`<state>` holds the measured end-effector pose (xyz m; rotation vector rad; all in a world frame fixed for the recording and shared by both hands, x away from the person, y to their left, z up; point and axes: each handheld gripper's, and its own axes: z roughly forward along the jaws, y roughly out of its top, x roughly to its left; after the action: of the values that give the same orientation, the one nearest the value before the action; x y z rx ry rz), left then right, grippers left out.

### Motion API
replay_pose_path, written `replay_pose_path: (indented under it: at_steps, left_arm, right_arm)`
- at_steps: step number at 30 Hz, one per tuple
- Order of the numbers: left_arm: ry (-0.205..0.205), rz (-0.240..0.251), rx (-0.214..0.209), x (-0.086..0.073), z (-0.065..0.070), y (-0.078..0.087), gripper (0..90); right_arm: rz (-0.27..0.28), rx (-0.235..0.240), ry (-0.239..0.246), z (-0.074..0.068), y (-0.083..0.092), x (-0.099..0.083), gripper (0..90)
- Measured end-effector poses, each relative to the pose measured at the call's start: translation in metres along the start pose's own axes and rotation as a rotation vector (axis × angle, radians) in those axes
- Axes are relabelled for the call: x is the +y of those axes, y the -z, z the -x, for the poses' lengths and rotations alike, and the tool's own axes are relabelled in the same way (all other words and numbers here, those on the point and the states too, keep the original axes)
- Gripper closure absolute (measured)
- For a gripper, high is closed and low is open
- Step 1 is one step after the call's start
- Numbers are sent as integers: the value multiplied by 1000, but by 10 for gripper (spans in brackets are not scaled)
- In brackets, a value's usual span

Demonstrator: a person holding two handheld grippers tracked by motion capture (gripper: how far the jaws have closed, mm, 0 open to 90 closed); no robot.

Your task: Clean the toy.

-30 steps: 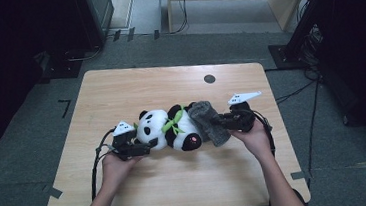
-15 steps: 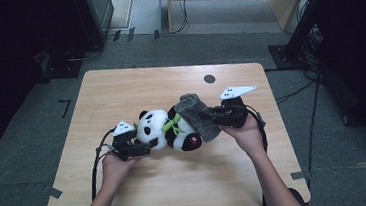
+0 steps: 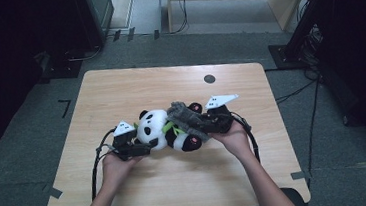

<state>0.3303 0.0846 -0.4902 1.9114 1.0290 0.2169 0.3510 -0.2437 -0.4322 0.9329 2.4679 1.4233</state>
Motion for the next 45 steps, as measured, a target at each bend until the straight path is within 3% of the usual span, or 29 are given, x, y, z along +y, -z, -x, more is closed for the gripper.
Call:
replay_pose_path:
  at_steps: [9, 18, 25, 31, 36, 42, 45]
  left_arm:
    - [0, 2, -1, 0, 0, 0, 115]
    - [8, 4, -4, 0, 0, 0, 114]
    - [12, 2, -8, 2, -1, 0, 114]
    - [19, -7, -14, 4, -2, 1, 114]
    - [-1, -13, -13, 7, -2, 1, 117]
    - [-2, -17, -14, 8, -3, 1, 118]
    - [-8, -20, -13, 8, -2, 1, 125]
  right_arm:
    - [-47, -18, -42, 6, 7, -5, 748]
    - [-93, -52, -58, 15, 15, -26, 746]
    - [-104, -26, -102, 26, 12, -34, 743]
    - [-157, -53, -112, 30, 15, -39, 752]
    - [-171, -76, -135, 34, 22, -44, 759]
    - [-85, -55, -147, 28, 40, -34, 770]
    - [-45, -66, -117, 19, 48, -21, 770]
